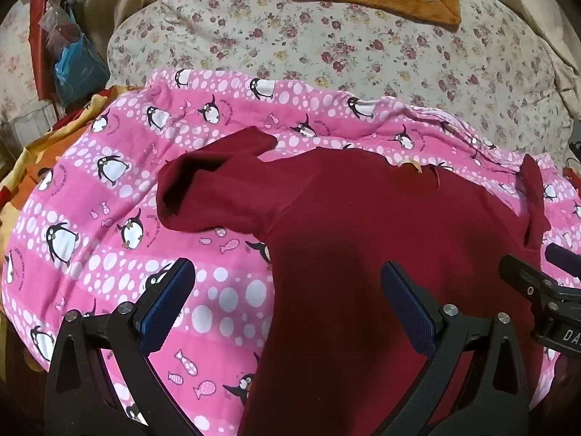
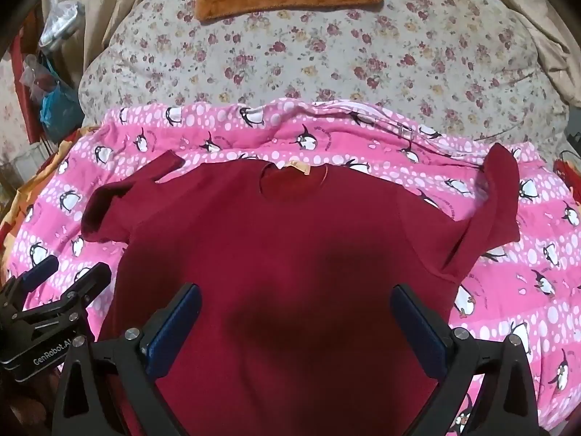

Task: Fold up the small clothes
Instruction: 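Move both grippers toward the sleeves of the dark red T-shirt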

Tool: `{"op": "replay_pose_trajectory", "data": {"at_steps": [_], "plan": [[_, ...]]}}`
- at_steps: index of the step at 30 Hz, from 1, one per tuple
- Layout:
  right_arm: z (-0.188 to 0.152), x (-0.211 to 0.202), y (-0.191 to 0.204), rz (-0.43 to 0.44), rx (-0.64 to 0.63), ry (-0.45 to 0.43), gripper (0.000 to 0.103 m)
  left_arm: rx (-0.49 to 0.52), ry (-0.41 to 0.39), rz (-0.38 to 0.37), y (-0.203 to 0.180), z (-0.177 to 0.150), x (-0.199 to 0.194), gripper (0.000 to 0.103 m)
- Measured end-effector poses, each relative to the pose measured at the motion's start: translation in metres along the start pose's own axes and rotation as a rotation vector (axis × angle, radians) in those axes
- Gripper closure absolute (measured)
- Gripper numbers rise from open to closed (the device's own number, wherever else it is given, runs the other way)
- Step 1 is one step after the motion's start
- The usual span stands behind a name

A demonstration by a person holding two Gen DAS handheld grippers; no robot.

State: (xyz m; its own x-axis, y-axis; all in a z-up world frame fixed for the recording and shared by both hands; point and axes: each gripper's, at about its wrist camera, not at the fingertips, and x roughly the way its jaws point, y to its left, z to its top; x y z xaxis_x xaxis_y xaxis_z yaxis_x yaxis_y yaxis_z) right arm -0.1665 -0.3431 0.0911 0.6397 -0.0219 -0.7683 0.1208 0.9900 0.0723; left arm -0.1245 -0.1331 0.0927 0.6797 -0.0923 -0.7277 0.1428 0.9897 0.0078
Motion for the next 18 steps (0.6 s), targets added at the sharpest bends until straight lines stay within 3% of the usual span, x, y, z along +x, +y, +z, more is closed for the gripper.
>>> {"op": "replay_pose_trajectory", "data": {"at_steps": [16,18], "plan": [[0.005,0.034,0.012,-0.002,-0.022,0.06,0.0,-0.014,0.039,0.017,0.009,0.001,0.028,0.001],[0.005,0.037,0.013,0.01,-0.016,0.038,0.0,-0.019,0.041,0.019,0.01,0.001,0.03,0.001]]}}
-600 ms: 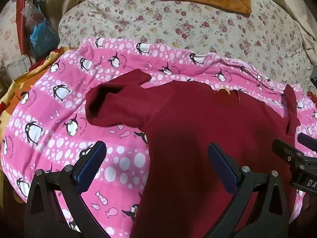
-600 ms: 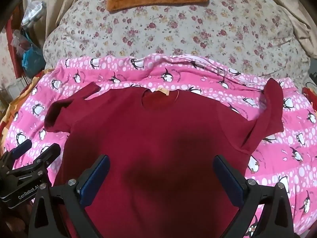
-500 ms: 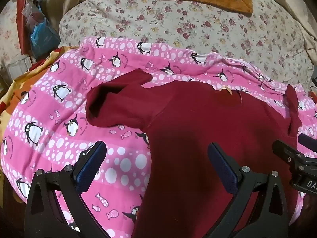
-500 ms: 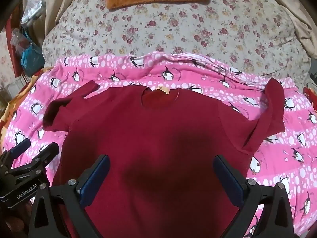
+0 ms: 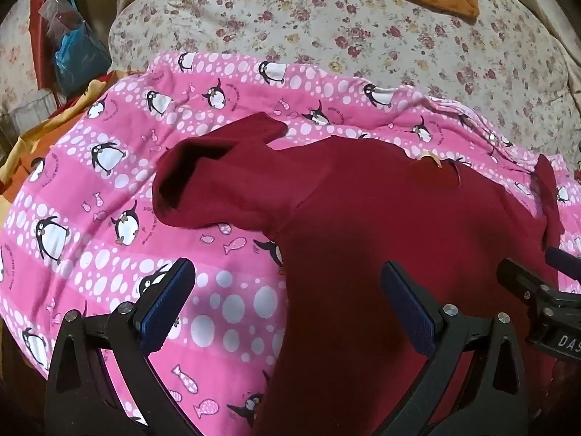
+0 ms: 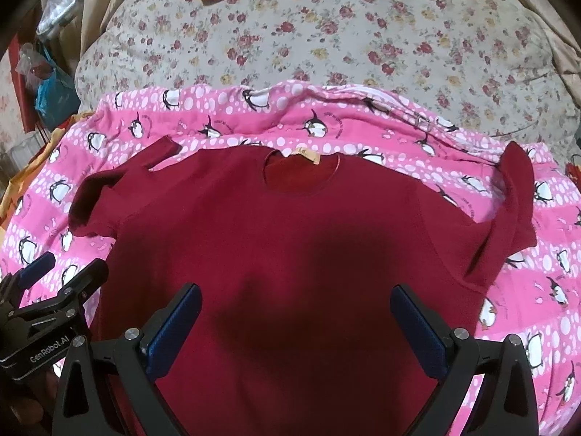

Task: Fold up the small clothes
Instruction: 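Move both grippers toward the sleeves of the dark red T-shirt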

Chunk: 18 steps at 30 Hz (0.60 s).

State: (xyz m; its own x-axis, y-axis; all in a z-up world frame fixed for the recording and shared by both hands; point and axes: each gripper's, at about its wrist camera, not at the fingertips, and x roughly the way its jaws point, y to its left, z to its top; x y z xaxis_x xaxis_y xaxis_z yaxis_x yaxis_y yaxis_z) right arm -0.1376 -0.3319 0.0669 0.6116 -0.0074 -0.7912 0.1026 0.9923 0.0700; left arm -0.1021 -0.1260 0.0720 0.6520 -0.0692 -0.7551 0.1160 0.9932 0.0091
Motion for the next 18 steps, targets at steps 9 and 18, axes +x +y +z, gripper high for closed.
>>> {"op": "replay_pose_trajectory", "data": {"at_steps": [9,18], "plan": [[0.009,0.01,0.008,-0.025,-0.029,-0.023,0.0,0.009,0.001,0.007,0.003,0.007,0.008,0.001],[0.013,0.025,0.018,-0.029,-0.052,-0.02,0.0,0.003,0.005,0.014,0.012,0.015,0.024,0.001]]}}
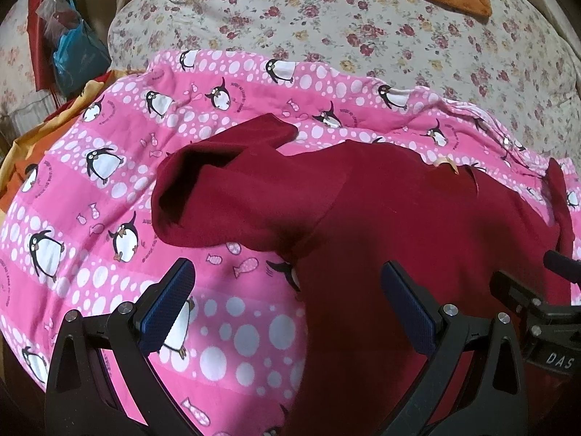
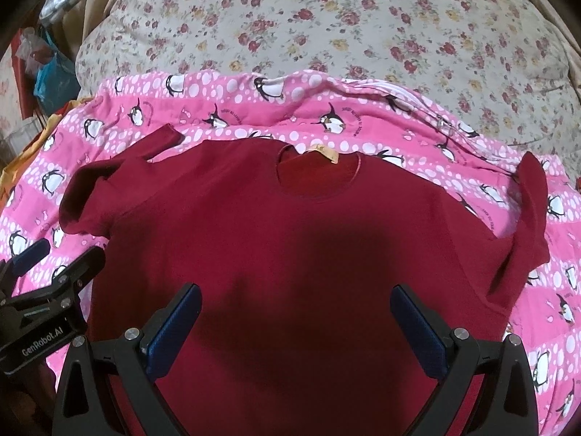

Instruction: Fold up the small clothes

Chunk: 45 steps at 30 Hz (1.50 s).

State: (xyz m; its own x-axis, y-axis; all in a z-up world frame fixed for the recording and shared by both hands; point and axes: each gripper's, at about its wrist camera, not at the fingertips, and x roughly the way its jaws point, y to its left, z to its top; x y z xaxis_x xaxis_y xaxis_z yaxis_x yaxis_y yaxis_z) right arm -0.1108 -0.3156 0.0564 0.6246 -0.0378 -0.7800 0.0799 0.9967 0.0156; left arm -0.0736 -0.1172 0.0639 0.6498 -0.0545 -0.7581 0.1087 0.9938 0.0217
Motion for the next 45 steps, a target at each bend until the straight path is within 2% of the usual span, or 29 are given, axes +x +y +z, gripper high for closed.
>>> {"op": "replay_pose_trajectory", "data": {"at_steps": [6,14,16,18,21,26,32,34,36,37,39,42,45], "plan": [[0.009,0.007,0.012,0.066,-0.008,0.003,0.0,-0.027,-0.008,0.028,0.019,0.007,0.012,0.001],[0.053,0.022,0.051,0.261,-0.018,-0.035,0.003,-0.215,0.003,0.081,0.08,0.01,0.04,0.001],[0.067,0.038,0.068,0.304,-0.025,0.002,0.007,-0.236,0.006,0.099,0.089,0.011,0.045,0.001],[0.076,0.057,0.082,0.308,-0.051,0.036,0.017,-0.246,0.011,0.117,0.096,0.011,0.051,0.001],[0.098,0.087,0.107,0.343,-0.065,0.069,0.025,-0.238,0.041,0.147,0.103,0.009,0.062,0.001],[0.131,0.134,0.131,0.427,0.003,0.125,0.026,-0.266,0.081,0.124,0.111,0.006,0.072,0.001],[0.155,0.194,0.154,0.468,0.076,0.216,0.026,-0.293,0.102,0.106,0.114,0.008,0.079,0.001],[0.158,0.212,0.166,0.448,0.059,0.242,0.034,-0.307,0.105,0.103,0.116,0.007,0.081,0.001],[0.161,0.221,0.175,0.399,0.045,0.226,0.061,-0.306,0.105,0.106,0.115,0.008,0.081,0.001],[0.162,0.222,0.176,0.39,0.045,0.217,0.068,-0.305,0.104,0.108,0.115,0.008,0.081,0.001],[0.166,0.218,0.175,0.382,0.058,0.203,0.093,-0.304,0.103,0.114,0.114,0.008,0.081,0.001],[0.176,0.186,0.165,0.424,0.047,0.139,0.096,-0.297,0.097,0.13,0.113,0.009,0.082,0.001],[0.182,0.135,0.147,0.464,0.034,0.054,0.097,-0.283,0.089,0.149,0.112,0.011,0.083,0.001]]}}
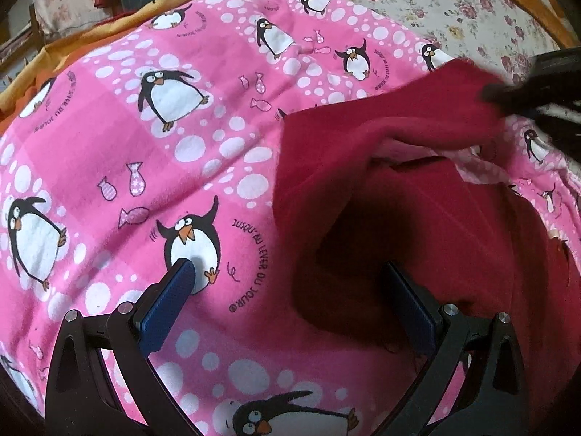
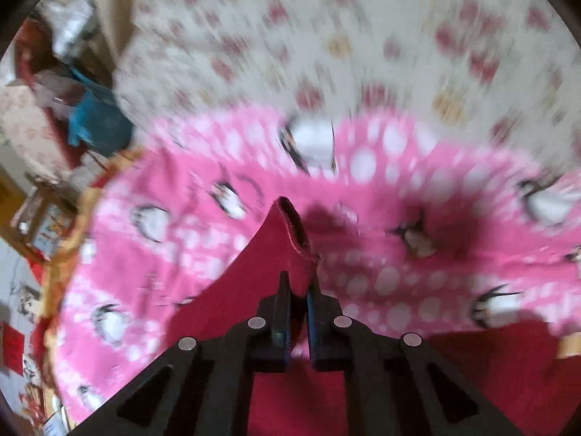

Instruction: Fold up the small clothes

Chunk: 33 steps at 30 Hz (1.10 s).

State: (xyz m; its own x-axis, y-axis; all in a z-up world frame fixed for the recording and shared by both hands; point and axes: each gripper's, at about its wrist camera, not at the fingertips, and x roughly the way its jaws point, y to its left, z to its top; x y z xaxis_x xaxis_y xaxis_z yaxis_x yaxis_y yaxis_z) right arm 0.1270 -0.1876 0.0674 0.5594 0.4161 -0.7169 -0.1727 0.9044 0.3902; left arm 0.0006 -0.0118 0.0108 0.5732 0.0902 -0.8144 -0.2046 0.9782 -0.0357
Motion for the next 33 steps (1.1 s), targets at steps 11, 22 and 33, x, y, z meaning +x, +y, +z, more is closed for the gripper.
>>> {"op": "replay_pose_trajectory", "data": {"at_steps": [11,22,33], "plan": [[-0.032,-0.197,-0.051,-0.013,0.015,-0.23,0.097,0.158,-0.115,-0.024,-0.02,-0.014,-0.038,0.001],[-0.131,-0.24,-0.188,-0.327,0.211,-0.145,0.097,0.162,-0.1,-0.318,-0.024,-0.021,-0.063,0.001],[-0.156,-0.261,-0.209,-0.491,0.248,-0.115,0.035,0.158,-0.088,-0.338,-0.035,-0.022,-0.056,0.001]]}}
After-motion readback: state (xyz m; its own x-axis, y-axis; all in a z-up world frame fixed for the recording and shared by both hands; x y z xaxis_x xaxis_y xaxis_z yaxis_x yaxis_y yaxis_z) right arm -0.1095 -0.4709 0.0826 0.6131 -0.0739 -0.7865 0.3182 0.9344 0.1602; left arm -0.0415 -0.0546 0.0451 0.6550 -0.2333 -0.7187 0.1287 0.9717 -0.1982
